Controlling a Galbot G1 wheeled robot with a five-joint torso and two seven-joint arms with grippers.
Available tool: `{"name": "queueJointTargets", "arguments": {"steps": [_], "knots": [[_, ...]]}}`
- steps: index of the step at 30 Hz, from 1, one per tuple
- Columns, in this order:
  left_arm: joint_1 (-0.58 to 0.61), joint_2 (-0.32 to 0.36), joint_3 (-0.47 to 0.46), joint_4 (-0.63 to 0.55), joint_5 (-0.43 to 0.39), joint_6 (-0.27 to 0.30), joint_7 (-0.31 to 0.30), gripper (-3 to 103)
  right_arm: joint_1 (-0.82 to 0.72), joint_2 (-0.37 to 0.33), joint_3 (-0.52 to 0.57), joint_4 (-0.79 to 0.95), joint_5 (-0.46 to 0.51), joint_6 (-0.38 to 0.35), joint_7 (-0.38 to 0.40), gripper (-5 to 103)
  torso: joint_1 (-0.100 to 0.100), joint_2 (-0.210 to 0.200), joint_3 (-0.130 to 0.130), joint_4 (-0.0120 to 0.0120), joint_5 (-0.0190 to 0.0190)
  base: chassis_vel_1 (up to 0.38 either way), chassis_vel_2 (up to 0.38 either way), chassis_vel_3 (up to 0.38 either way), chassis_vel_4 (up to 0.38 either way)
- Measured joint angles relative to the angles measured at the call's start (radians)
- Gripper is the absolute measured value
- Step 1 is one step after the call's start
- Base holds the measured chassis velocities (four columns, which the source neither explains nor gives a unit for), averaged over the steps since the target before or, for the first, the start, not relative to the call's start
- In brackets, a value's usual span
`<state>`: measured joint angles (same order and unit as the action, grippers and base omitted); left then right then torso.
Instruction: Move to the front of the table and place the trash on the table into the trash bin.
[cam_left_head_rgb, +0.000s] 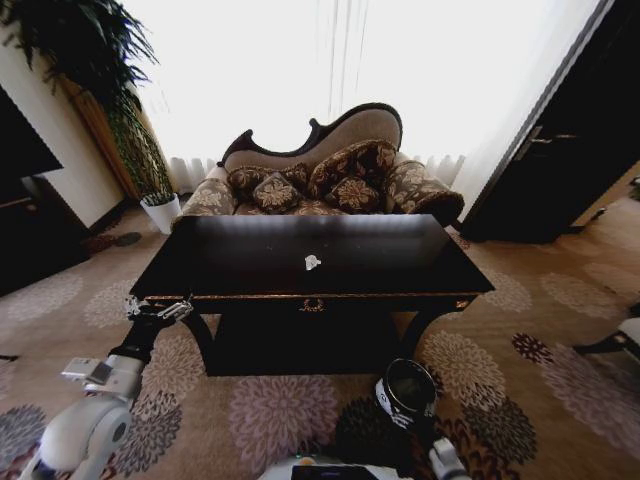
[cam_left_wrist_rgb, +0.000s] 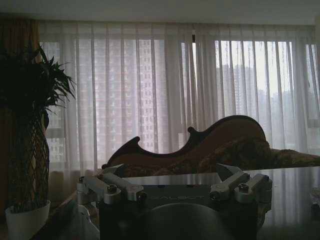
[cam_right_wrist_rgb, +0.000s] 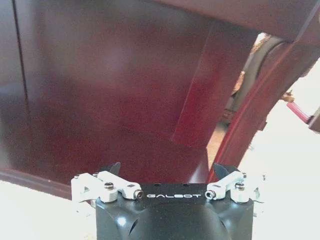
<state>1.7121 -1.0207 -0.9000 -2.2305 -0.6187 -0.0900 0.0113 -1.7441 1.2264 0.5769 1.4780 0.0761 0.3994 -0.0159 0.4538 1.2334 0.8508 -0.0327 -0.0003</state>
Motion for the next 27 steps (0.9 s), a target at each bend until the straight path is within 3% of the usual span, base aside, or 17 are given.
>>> {"name": "queueJointTargets", "arguments": {"steps": [6,9,14,27], "knots": [[0.0,0.0,0.0,0.0,0.0,0.0,0.0,100,-0.075,0.028,0.046,0.112,0.043,0.004,0.001,100,0.0,0.0,0.0,0.0001,0.0,0.0,0.0,0.0,0.0],[0.0,0.0,0.0,0.0,0.0,0.0,0.0,100,-0.143,0.049,0.086,0.269,0.113,-0.032,-0.014,100,0.0,0.0,0.0,0.0001,0.0001,0.0,0.0,0.0,0.0],[0.0,0.0,0.0,0.0,0.0,0.0,0.0,100,-0.187,0.054,0.13,0.383,0.155,-0.053,-0.018,100,0.0,0.0,0.0,0.0002,0.0,0.0,0.0,0.0,0.0],[0.0,0.0,0.0,0.0,0.0,0.0,0.0,100,-0.24,0.024,0.19,0.637,0.312,-0.151,-0.027,100,0.0,0.0,0.0,0.0001,0.0001,0.0,0.0,0.0,0.0]]}}
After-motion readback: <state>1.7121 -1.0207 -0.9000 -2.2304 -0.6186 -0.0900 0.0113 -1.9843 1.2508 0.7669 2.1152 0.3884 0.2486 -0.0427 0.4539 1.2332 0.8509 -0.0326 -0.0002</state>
